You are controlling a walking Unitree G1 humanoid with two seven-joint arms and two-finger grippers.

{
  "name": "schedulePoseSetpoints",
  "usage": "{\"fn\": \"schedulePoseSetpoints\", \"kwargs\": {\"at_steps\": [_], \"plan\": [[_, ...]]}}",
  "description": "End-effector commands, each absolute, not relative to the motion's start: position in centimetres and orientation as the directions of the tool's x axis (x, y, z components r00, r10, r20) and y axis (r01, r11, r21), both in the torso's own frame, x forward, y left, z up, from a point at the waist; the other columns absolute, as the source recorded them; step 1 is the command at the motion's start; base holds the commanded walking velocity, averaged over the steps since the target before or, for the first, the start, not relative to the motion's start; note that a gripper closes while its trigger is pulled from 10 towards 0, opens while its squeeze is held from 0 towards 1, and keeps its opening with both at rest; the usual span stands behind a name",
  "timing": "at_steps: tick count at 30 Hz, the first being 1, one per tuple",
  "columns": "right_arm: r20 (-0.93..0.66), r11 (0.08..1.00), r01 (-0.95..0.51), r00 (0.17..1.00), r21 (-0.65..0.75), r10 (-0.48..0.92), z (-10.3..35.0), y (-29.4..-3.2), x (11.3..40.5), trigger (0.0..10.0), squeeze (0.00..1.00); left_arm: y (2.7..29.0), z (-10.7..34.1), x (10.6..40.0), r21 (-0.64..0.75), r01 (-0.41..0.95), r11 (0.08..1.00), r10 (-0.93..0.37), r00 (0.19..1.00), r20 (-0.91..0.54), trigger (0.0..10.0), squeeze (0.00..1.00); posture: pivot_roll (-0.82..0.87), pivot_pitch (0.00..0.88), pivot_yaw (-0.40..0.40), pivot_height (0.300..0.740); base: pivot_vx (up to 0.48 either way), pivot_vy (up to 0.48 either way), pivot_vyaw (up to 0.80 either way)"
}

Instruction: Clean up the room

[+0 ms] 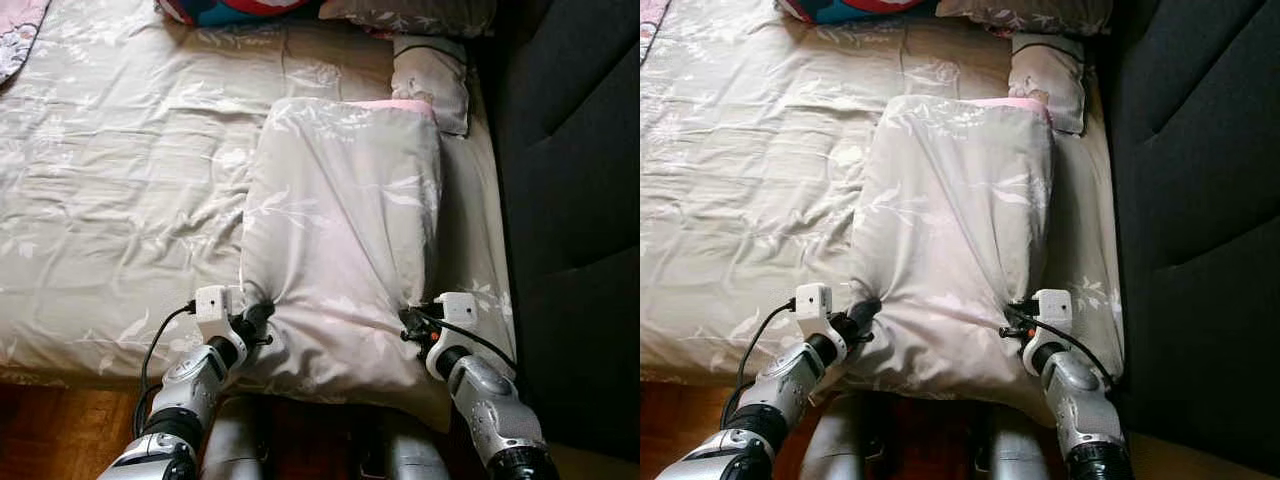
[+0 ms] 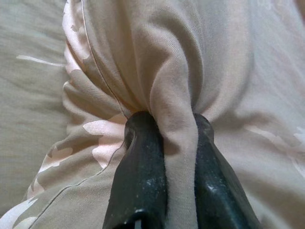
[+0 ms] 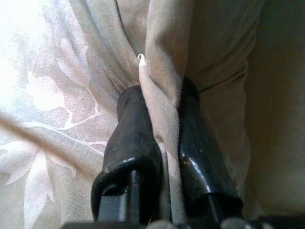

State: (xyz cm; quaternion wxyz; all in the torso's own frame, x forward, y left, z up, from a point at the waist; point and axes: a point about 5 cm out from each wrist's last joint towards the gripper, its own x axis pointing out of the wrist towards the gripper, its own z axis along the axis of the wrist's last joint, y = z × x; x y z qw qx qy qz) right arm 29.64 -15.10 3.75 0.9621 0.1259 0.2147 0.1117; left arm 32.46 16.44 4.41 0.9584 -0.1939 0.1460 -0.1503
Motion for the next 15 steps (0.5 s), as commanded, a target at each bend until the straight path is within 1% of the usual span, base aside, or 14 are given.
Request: {"fn": "schedulePoseSetpoints", "kwargs": {"at_steps": [1,2,4,6,7,10,11,15], "plan": [[-0.466,0.928,-0.146,0.831,0.344,0.303,1.2,-13.6,27.7,0.0,0.0,14.5,2.8,31.2,-0.453,0.263,0.852,-0.411,0.872,-0.266,0.0,0.0,-0.08,0.326,-0.041,0.66,0.0,0.0,0.0],[-0.466,0.928,-0.146,0.831,0.344,0.303,1.2,-13.6,27.7,0.0,0.0,14.5,2.8,31.2,-0.453,0.263,0.852,-0.411,0.872,-0.266,0.0,0.0,-0.08,0.326,-0.041,0.66,0.0,0.0,0.0],[-0.406,0.932,-0.128,0.874,0.338,0.267,2.0,-13.7,27.8,0.0,0.0,14.6,3.5,31.5,-0.437,0.272,0.857,-0.399,0.888,-0.229,0.0,0.0,-0.07,0.295,-0.035,0.66,0.0,0.0,0.0],[-0.391,0.934,-0.122,0.884,0.336,0.256,2.2,-13.8,27.9,0.0,0.0,14.7,3.7,31.6,-0.428,0.274,0.861,-0.394,0.892,-0.22,0.0,0.0,-0.07,0.29,-0.035,0.66,0.0,0.0,0.0],[-0.366,0.939,-0.104,0.902,0.328,0.228,2.5,-14.0,28.0,0.0,0.0,14.8,4.3,31.9,-0.404,0.287,0.868,-0.388,0.902,-0.192,0.0,0.0,-0.07,0.265,-0.031,0.66,0.0,0.0,0.0],[-0.352,0.944,-0.094,0.912,0.315,0.208,2.8,-14.2,28.0,0.0,0.0,14.8,4.8,32.1,-0.389,0.296,0.872,-0.384,0.907,-0.171,0.0,0.0,-0.07,0.252,-0.028,0.66,0.0,0.0,0.0],[-0.332,0.948,-0.083,0.924,0.307,0.188,3.2,-14.5,28.0,0.0,0.0,14.9,5.3,32.1,-0.375,0.298,0.878,-0.375,0.914,-0.153,0.0,0.0,-0.07,0.23,-0.027,0.66,0.0,0.0,0.0],[-0.282,0.957,-0.07,0.947,0.282,0.152,4.2,-15.1,28.0,0.0,0.0,15.1,6.2,32.5,-0.357,0.276,0.893,-0.334,0.936,-0.112,0.0,0.0,-0.07,0.201,-0.026,0.66,0.0,0.0,0.0]]}}
